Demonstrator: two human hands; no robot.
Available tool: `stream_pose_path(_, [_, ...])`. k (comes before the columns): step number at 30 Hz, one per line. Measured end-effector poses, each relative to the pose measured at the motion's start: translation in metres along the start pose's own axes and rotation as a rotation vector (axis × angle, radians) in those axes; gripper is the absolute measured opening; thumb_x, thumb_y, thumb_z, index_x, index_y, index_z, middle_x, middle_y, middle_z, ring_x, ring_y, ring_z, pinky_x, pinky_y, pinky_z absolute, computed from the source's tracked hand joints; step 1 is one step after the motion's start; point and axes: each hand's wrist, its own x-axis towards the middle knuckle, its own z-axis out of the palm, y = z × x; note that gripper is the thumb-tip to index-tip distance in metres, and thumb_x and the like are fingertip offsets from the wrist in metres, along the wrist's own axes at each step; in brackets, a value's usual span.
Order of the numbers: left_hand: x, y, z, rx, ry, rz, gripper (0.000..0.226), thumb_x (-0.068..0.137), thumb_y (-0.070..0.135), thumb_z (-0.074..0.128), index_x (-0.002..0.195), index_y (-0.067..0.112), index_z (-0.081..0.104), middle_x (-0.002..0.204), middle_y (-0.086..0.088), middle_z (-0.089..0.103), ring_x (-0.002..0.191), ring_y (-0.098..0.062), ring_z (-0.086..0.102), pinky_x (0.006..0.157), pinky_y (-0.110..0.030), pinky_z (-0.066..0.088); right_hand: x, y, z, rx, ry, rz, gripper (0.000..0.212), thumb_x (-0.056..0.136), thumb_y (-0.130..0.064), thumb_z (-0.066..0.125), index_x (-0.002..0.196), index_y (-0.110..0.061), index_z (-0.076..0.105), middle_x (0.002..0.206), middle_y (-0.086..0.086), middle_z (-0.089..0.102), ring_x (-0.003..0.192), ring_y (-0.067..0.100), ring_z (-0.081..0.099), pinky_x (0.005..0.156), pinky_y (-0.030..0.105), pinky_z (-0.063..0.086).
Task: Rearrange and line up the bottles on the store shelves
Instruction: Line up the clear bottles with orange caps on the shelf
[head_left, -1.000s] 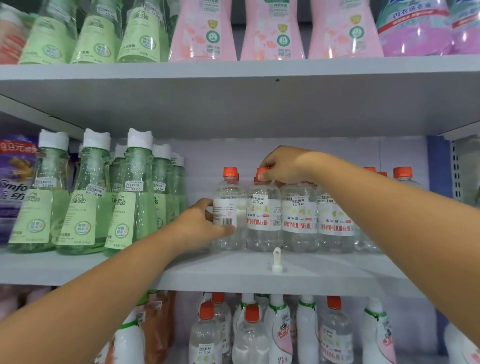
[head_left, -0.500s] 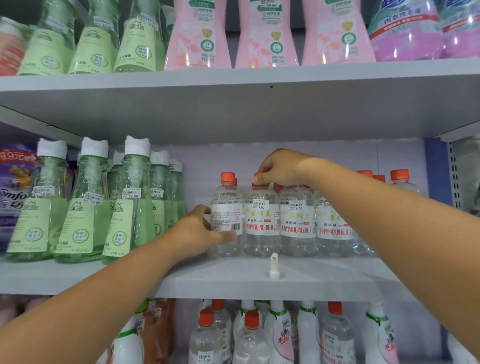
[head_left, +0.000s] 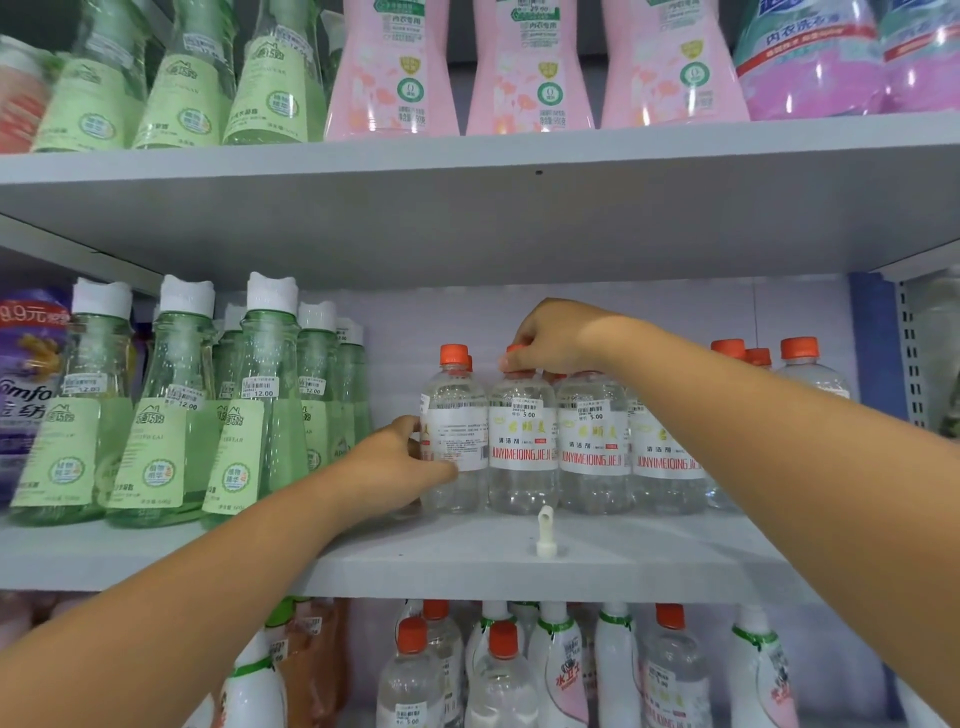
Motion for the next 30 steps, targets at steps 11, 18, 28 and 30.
stream_pose_path(11, [-0.0011,0.0003,-0.0001,0.024,0.027,0.029,0.045,0.092,0.034,0.069,0.134,0.027,0.053,0.106,0.016,0.068,0.087,0.001,0.063,0.066,-0.016,0.046,-0.0038,0.0056,0.0029,0.012,0.028,-0.027,0.038,0.093,-0.06,0.059,0.094,-0.027,0.077,0.097,-0.006,0.076,0.087,0.017,0.072,0.088,0.036,0.056])
stream_pose_path(18, [-0.0021,-0.0016,-0.0006,-0.013,0.032,0.015,0.055,0.084,0.043,0.08,0.122,0.033,0.042,0.104,0.008,0.066,0.091,-0.011,0.069,0.083,-0.038,0.062,-0.0014,0.0055,0.0041,0.021,0.034,-0.018,0.035,0.094,-0.057,0.061,0.094,-0.026,0.078,0.094,-0.005,0.077,0.085,0.015,0.072,0.09,0.034,0.054])
stream_pose_path(28, [0.003,-0.0044,0.001,0.009,0.106,0.023,0.069,0.068,0.049,0.09,0.119,0.023,0.051,0.096,0.002,0.07,0.082,-0.019,0.074,0.077,-0.046,0.063,-0.0046,0.0054,0.0093,0.016,0.068,-0.004,0.041,0.095,-0.056,0.059,0.108,-0.021,0.077,0.1,-0.001,0.077,0.09,0.019,0.072,0.092,0.036,0.055])
stream_pose_path(30, [0.0026,-0.0042,0.0008,0.019,0.104,0.025,0.069,0.069,0.049,0.089,0.12,0.023,0.051,0.097,0.001,0.068,0.083,-0.019,0.073,0.077,-0.046,0.063,-0.0052,0.0043,0.0085,0.01,0.06,-0.001,0.041,0.095,-0.056,0.059,0.109,-0.022,0.077,0.099,-0.002,0.077,0.089,0.018,0.071,0.092,0.037,0.054])
